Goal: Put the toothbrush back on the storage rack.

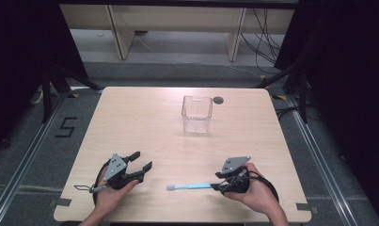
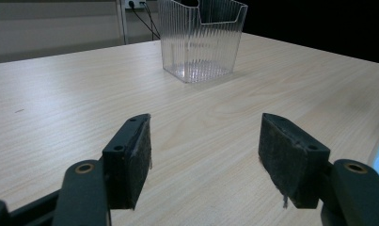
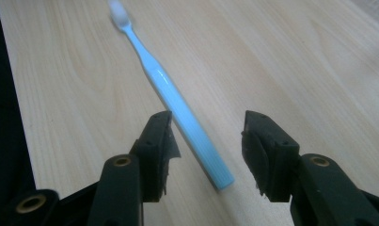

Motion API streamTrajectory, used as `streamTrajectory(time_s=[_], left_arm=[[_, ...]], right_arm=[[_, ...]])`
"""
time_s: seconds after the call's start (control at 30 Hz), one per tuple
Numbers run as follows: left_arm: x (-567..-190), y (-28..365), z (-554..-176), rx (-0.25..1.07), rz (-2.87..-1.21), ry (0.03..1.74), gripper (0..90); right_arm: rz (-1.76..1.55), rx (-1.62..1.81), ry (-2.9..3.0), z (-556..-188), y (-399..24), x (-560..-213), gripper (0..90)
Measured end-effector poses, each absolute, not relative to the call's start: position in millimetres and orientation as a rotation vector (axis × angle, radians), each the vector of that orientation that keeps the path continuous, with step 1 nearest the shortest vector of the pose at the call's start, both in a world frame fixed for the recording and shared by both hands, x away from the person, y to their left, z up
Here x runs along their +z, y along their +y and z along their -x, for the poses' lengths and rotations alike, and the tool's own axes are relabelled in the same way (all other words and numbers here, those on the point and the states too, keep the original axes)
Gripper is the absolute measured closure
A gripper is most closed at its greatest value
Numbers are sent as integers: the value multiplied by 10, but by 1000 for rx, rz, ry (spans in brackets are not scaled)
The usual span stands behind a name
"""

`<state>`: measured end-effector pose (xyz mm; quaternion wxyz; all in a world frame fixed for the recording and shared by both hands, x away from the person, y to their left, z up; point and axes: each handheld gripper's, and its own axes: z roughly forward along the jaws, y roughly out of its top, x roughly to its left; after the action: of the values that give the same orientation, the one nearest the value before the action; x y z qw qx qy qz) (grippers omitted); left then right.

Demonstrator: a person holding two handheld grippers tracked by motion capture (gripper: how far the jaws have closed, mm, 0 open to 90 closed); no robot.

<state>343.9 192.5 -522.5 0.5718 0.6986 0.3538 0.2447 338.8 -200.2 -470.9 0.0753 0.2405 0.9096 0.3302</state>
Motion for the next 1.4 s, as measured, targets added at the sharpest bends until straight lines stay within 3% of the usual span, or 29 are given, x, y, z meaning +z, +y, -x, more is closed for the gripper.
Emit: streamTrajectory(time_s=[0.57, 0.97, 1.4], left_arm=[[-5225, 1923, -3443, 568, -1639, 834, 350], [-5225, 1926, -3444, 566, -1640, 833, 348], [-5224, 1927, -3445, 564, -1642, 831, 344]], right_arm=[[-697, 935, 2736, -3517, -1970, -4537, 572], [-432, 589, 2944, -3692, -1718, -4425, 563], [-152, 266, 3081, -3749, -1360, -4581, 598]])
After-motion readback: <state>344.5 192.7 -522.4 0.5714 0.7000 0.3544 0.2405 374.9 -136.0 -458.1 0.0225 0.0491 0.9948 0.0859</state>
